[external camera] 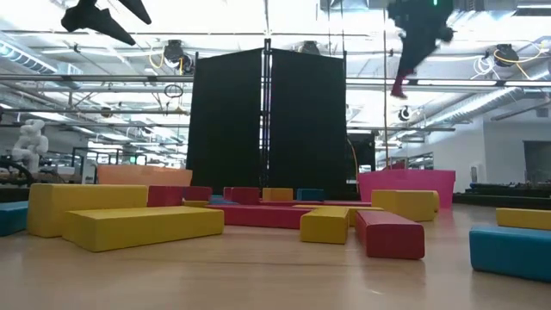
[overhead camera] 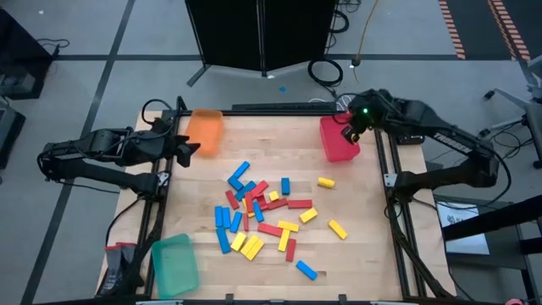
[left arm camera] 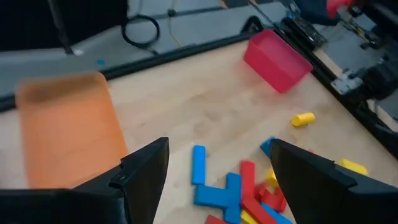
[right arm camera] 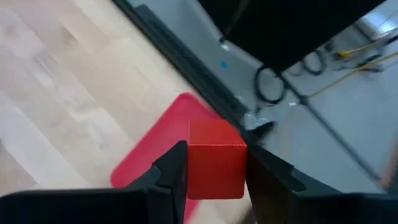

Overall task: Sort blocks
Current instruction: Put the red block into the red transparent bin

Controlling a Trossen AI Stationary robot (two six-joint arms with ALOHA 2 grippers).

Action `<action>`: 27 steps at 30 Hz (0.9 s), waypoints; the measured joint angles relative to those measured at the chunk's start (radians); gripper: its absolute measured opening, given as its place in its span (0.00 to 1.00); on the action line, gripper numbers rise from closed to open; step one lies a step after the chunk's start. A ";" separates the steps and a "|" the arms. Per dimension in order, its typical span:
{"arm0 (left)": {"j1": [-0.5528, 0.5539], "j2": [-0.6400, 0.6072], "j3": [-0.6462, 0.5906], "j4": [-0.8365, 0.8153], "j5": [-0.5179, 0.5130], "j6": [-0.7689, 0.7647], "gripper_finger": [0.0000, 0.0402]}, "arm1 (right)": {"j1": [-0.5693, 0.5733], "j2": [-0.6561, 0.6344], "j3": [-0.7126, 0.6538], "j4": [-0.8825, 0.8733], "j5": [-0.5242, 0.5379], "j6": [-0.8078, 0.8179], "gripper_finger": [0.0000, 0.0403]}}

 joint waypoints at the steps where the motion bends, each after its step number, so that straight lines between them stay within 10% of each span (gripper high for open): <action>1: 0.000 0.000 -0.003 0.005 -0.026 0.007 0.71 | -0.011 -0.018 -0.048 0.047 -0.024 0.007 0.29; 10: 0.000 -0.011 -0.131 0.069 -0.203 0.097 0.71 | -0.095 -0.080 -0.304 0.251 -0.072 0.077 0.29; 27: -0.029 -0.058 -0.440 0.349 -0.219 0.095 0.71 | -0.217 0.039 -0.524 0.498 -0.178 0.080 0.31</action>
